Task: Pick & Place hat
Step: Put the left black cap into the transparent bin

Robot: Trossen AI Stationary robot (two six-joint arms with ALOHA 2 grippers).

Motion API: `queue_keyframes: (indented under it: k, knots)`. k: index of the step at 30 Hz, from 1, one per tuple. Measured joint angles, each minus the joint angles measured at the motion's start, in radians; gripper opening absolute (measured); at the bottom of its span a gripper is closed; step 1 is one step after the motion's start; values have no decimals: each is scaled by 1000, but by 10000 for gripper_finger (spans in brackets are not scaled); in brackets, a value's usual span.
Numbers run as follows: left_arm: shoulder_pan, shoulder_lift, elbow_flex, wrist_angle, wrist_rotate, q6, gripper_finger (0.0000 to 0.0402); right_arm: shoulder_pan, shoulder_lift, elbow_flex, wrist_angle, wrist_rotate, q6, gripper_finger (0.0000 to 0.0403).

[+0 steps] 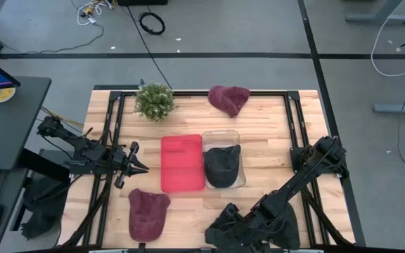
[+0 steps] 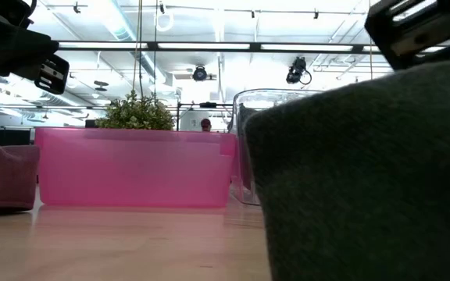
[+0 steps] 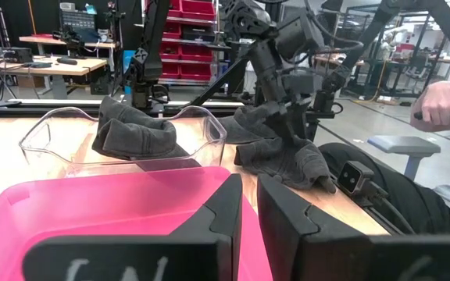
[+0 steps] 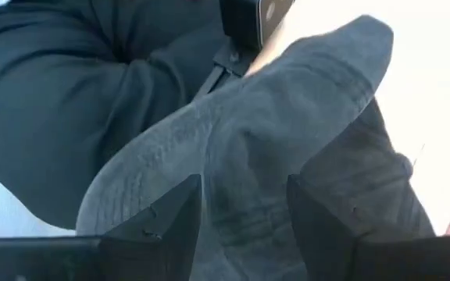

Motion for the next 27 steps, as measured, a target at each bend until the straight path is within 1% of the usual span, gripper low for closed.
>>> queue_keyframes:
  k: [3,6,8,12,13,14,17,20,25,27]
  knots:
    - [0,0,0,0,0,0,44,0,3,0,-8,-11,7,181]
    - [0,0,0,0,0,0,44,0,3,0,-19,-22,22,155]
    - [0,0,0,0,0,0,44,0,3,0,-31,-42,28,122]
    - [0,0,0,0,0,0,44,-3,1,0,-66,-112,1,25]
    - [0,0,0,0,0,0,44,-3,-2,0,-70,-111,-17,15]
    - [0,0,0,0,0,0,44,-3,-6,0,-70,-105,-25,15]
    - [0,0,0,0,0,0,44,-2,-33,0,-71,-31,-61,14]
    - [0,0,0,0,0,0,44,-4,-94,0,-98,92,-105,7]
    - [0,0,0,0,0,0,44,-11,-240,0,-141,272,-160,7]
    - [0,0,0,0,0,0,44,-18,-307,0,-159,363,-190,6]
